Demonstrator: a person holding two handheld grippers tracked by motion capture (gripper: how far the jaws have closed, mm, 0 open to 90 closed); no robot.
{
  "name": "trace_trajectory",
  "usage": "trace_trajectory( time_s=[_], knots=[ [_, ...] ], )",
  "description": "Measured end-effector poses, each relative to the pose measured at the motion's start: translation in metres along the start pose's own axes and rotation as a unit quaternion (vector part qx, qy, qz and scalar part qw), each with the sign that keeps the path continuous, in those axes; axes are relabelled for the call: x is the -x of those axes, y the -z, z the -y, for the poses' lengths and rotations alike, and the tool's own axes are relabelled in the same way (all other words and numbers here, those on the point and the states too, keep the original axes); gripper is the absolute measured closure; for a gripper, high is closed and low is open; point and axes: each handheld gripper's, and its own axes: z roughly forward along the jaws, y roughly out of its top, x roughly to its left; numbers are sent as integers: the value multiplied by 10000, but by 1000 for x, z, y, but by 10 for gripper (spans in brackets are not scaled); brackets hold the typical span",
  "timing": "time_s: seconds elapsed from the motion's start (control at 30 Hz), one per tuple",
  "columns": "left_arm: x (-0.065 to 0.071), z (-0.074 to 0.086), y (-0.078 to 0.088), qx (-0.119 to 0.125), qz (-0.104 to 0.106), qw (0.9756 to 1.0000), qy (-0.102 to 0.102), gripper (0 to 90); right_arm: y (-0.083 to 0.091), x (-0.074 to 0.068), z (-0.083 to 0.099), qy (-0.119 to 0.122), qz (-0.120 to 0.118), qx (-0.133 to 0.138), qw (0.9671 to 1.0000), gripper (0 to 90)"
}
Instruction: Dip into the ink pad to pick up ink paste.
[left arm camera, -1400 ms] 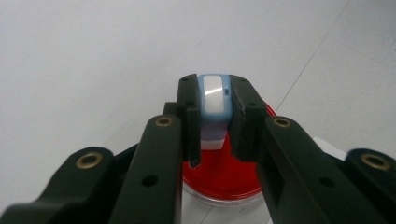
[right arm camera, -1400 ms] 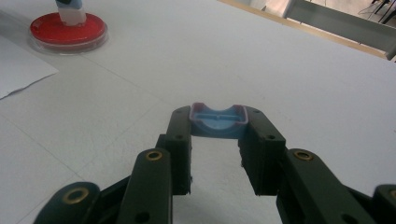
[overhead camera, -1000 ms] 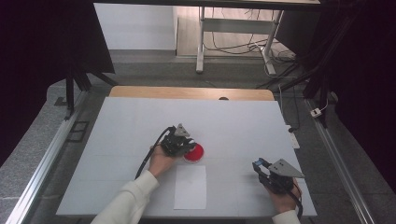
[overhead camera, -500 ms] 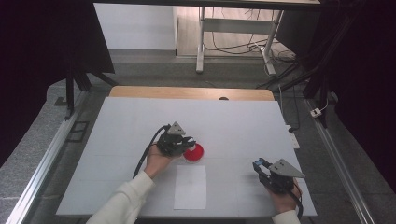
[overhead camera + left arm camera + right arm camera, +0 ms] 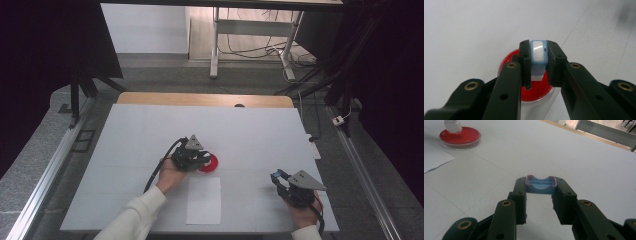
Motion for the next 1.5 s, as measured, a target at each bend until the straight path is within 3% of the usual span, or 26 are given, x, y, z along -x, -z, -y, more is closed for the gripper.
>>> trace_trajectory(
  time_s=[1.5],
  knots=[
    [-2,2,-12,-214,-19,9998,-1,760,-1,0,0,7,-16,-4,10000,649]
  ],
)
